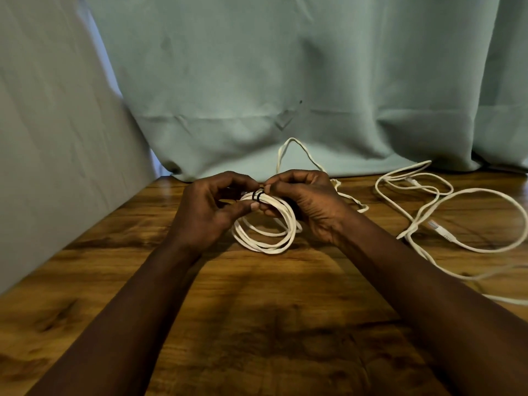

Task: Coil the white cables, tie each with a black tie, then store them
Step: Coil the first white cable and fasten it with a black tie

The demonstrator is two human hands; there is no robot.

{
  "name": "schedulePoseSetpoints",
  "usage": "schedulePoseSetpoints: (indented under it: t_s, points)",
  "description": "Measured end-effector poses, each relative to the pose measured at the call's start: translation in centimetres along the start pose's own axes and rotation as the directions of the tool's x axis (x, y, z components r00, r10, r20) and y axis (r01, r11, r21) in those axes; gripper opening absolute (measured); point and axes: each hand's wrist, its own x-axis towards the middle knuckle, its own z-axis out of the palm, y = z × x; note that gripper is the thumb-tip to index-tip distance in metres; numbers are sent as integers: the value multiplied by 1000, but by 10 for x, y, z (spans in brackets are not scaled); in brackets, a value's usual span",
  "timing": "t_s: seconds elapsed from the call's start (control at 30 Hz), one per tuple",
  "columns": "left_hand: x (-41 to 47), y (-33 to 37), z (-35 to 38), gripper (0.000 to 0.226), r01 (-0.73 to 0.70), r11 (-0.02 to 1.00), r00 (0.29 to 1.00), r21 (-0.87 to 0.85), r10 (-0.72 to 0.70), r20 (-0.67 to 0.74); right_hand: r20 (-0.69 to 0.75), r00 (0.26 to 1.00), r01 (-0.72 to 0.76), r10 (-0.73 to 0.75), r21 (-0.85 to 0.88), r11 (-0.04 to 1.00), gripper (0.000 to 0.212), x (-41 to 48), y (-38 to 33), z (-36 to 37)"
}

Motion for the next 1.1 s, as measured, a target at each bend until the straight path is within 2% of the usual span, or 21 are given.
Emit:
schedulePoseSetpoints:
  t_s: [0.13, 0.27, 0.4, 0.53, 0.6, 0.63, 0.7, 0.77, 0.87, 1.0, 1.1]
  points:
    - [0, 1, 0, 32, 12, 999, 1000, -53, -12, -8, 18, 996, -83, 82, 78, 993, 4, 0, -2, 0]
    - [1, 1, 1, 38, 36, 983, 999, -183, -37, -2, 116, 976, -200, 184, 140, 970, 8, 0, -6, -7]
    - [0, 6, 4, 45, 115, 937, 993, -331, -112, 29, 208, 967, -187, 147, 188, 964, 22, -1, -5, -14]
    - [0, 11, 7, 45, 128, 919, 991, -373, -137, 3, 207, 977, -101, 51, 236, 967, 16, -1, -3, -13]
    - [1, 12, 4, 42, 104, 937, 994, -334, -106, 13, 179, 984, -3, -27, 166, 986, 13, 0, -4, -13]
    - [1, 12, 2, 40, 80, 955, 997, -285, -79, 18, 167, 983, 61, -72, 68, 996, 12, -1, -5, -15]
    - [-1, 13, -3, 35, -4, 995, 1000, -103, 6, 20, 187, 971, 183, -150, -172, 968, 12, -1, -10, -20]
    - [-3, 14, -9, 31, -110, 987, 992, 113, 103, 72, 235, 950, 274, -204, -324, 905, 14, -1, -14, -21]
    - [-5, 5, -24, 30, -192, 941, 979, 280, 162, 128, 296, 918, 374, -264, -421, 826, 15, 1, -12, -16]
    - [-16, -11, -38, 31, -176, 930, 984, 322, 169, 52, 365, 889, 445, -278, -538, 716, 20, -3, -4, -2]
    - [-18, -9, -37, 28, -245, 894, 969, 375, 239, 62, 403, 849, 525, -343, -558, 643, 18, -6, -4, 3]
